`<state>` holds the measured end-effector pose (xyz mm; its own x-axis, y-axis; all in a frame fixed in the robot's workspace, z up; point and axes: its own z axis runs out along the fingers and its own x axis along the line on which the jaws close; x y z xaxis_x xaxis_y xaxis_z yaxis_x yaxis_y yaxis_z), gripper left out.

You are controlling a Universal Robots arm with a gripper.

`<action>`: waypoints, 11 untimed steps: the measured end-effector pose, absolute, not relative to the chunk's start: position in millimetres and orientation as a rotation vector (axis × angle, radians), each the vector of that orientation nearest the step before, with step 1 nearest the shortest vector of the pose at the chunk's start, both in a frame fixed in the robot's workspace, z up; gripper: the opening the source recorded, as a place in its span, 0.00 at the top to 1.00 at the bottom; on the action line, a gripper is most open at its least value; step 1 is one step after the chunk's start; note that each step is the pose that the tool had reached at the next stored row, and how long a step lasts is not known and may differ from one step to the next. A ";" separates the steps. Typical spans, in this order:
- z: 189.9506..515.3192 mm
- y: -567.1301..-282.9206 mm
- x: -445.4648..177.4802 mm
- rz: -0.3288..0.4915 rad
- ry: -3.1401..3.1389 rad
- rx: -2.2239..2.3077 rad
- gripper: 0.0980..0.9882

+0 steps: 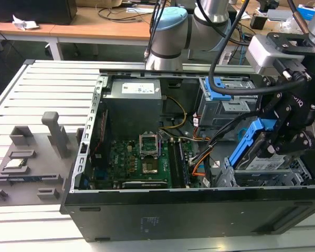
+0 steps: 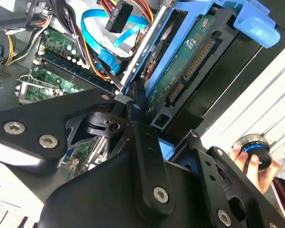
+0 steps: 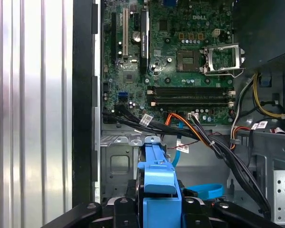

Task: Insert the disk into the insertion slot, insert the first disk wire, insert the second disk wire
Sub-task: 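Insert the disk into the insertion slot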

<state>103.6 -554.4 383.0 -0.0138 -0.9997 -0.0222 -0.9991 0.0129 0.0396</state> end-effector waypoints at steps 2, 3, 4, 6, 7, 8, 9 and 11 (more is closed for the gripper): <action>382.9 -554.4 103.6 -0.069 -2.227 2.198 0.62; 382.8 -554.4 103.7 -0.068 -2.227 2.198 0.62; 382.8 -554.4 103.6 -0.068 -2.227 2.197 0.62; 382.9 -554.4 103.6 -0.068 -2.227 2.197 0.63; 382.8 -554.4 103.6 -0.068 -2.227 2.197 0.71; 382.9 -554.4 103.6 -0.067 -2.226 2.197 0.78; 382.8 -554.4 103.6 -0.067 -2.226 2.197 0.78; 382.8 -554.4 103.6 -0.067 -2.226 2.197 0.85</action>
